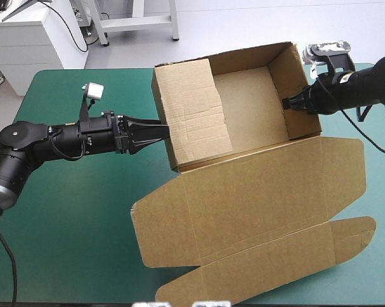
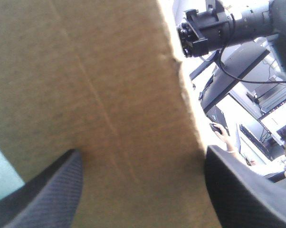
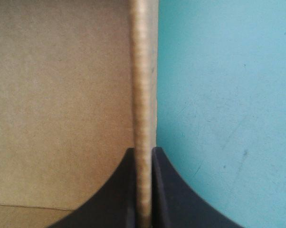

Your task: Fold the box

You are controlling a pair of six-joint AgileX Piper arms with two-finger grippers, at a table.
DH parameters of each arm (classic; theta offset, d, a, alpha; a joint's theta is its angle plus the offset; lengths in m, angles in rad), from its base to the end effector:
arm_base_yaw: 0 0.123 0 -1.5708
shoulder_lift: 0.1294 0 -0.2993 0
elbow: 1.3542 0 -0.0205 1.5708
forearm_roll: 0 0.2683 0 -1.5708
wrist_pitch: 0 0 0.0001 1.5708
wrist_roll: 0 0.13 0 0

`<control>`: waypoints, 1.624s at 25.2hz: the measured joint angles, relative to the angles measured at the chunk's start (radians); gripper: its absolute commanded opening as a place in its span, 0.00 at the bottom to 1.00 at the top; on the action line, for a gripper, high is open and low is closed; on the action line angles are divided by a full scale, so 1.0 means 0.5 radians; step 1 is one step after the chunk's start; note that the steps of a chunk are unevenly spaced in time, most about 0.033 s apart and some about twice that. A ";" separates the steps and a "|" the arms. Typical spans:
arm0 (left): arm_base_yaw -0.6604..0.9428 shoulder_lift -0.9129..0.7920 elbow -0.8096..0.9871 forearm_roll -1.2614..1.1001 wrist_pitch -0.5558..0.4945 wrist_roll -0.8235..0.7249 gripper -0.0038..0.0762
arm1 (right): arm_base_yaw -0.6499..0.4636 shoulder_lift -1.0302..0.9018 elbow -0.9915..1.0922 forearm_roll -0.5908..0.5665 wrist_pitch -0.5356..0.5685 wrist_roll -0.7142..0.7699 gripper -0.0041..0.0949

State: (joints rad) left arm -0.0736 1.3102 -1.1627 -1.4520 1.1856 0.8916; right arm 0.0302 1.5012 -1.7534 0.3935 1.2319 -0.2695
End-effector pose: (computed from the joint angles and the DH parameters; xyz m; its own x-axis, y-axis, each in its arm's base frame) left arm 0.2681 -0.1398 0.4068 -0.6381 -0.0955 -0.7640 0.7092 0.3134 -0.6315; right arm 0.3409 0.0573 0.4380 -0.7207 -0.1449 -0.6780 -0.3604 0.9137 0.1878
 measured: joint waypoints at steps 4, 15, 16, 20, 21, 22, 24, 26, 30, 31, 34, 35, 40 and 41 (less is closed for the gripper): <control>0.000 0.000 -0.002 -0.017 -0.010 0.000 0.74 | 0.084 0.000 0.000 -0.094 -0.046 0.065 0.03; -0.037 0.045 -0.184 0.319 -0.349 -0.297 0.74 | 0.299 0.014 0.000 -0.338 -0.291 0.305 0.03; -0.059 0.061 -0.226 0.383 -0.368 -0.322 0.73 | 0.301 0.016 0.000 -0.346 -0.299 0.314 0.03; -0.284 0.176 -0.560 0.965 -0.490 -0.737 0.70 | 0.303 0.047 0.000 -0.396 -0.323 0.356 0.03; -0.347 0.202 -0.641 1.103 -0.497 -0.834 0.68 | 0.303 0.053 0.000 -0.410 -0.332 0.365 0.03; -0.476 0.276 -0.809 1.467 -0.492 -1.114 0.68 | 0.303 0.055 0.000 -0.431 -0.353 0.374 0.03; -0.649 0.402 -1.031 1.970 -0.465 -1.446 0.68 | 0.303 0.055 0.000 -0.451 -0.367 0.397 0.03; -0.787 0.527 -1.214 2.332 -0.414 -1.734 0.68 | 0.303 0.055 0.000 -0.468 -0.369 0.413 0.03; -0.962 0.731 -1.492 2.754 -0.197 -2.091 0.54 | 0.303 0.055 0.000 -0.517 -0.371 0.422 0.03; -0.977 0.754 -1.524 2.792 -0.167 -2.119 0.49 | 0.303 0.055 0.000 -0.533 -0.371 0.425 0.03; -0.986 0.776 -1.561 2.815 -0.135 -2.173 0.31 | 0.303 0.055 0.000 -0.577 -0.368 0.432 0.03; -0.986 0.776 -1.564 2.826 -0.133 -2.189 0.26 | 0.303 0.055 0.000 -0.586 -0.368 0.438 0.03; -0.983 0.776 -1.571 2.887 -0.131 -2.243 0.07 | 0.296 0.055 0.000 -0.588 -0.364 0.452 0.03; -0.982 0.778 -1.571 2.904 -0.131 -2.250 0.07 | 0.294 0.055 0.000 -0.584 -0.360 0.454 0.03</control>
State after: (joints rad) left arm -0.5648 1.6992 -1.9481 0.0000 1.1200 -0.2336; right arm 0.1775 1.5288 -1.7534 0.1016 1.0520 -0.0426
